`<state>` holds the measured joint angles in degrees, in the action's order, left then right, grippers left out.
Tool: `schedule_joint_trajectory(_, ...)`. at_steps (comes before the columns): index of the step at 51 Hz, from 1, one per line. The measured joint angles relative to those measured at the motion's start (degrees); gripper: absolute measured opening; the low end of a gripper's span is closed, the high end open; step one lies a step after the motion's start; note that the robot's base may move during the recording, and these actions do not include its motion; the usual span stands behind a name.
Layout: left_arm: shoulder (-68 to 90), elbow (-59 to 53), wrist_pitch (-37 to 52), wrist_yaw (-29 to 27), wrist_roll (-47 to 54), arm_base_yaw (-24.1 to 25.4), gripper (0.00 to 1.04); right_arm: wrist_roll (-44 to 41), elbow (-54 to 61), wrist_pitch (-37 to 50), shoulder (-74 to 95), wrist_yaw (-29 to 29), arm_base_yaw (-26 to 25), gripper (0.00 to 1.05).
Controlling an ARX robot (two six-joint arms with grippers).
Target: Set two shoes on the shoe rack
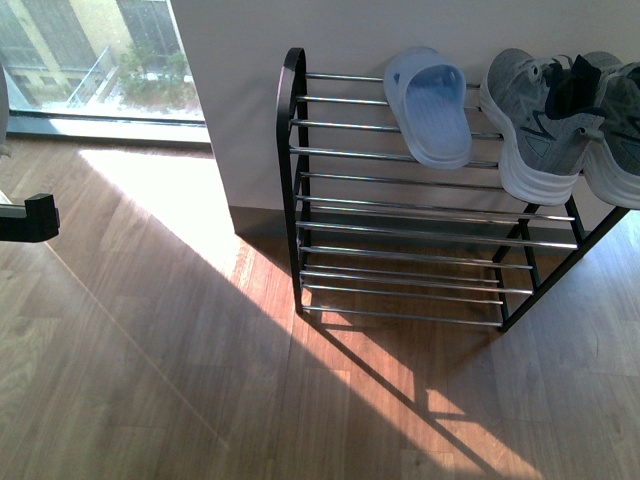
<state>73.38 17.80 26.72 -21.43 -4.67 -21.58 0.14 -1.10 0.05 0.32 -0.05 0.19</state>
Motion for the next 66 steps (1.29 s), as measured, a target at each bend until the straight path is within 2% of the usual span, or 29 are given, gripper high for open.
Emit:
schedule_joint_trajectory(10,0.0,0.0,0.0,0.0,0.0,0.2,0.02,0.0,0.0,0.0,0.0,0.0,0.0,0.92)
schedule_joint_trajectory(12,0.0,0.0,0.0,0.0,0.0,0.2,0.02,0.0,0.0,0.0,0.0,0.0,-0.1,0.96)
schedule_joint_trajectory(29,0.1,0.0,0.0,0.3,0.0,-0.2,0.02,0.0,0.0,-0.1,0.0,0.2,0.0,0.96)
schedule_joint_trajectory(32,0.9,0.3,-0.1,-4.8,-2.5,-0.7,0.02,0.0,0.0,-0.1,0.0,0.2,0.0,0.96)
schedule_joint_trajectory(33,1.9,1.0,-0.6,-9.2,-5.2,-0.8,0.02,0.0,0.0,-0.1,0.0,0.2,0.0,0.96)
schedule_joint_trajectory(37,4.7,3.4,-2.0,-12.0,-10.8,-0.4,0.02,0.0,0.0,-0.1,0.0,0.2,0.0,0.96)
schedule_joint_trajectory(44,12.2,10.0,-1.8,-5.9,-17.3,1.9,0.02,0.0,0.0,-0.1,-0.1,0.2,0.0,0.96)
schedule_joint_trajectory(51,24.2,21.6,-1.5,5.6,-24.6,3.6,0.02,0.0,0.0,-0.1,-0.1,0.2,0.0,0.96)
schedule_joint_trajectory(60,41.3,39.8,-4.6,18.2,-26.7,2.8,0.02,0.0,0.0,-0.1,0.0,0.2,0.0,0.96)
schedule_joint_trajectory(66,51.0,52.9,-9.5,22.6,-25.5,2.4,0.02,0.0,0.0,-0.1,-0.1,0.2,0.0,0.96)
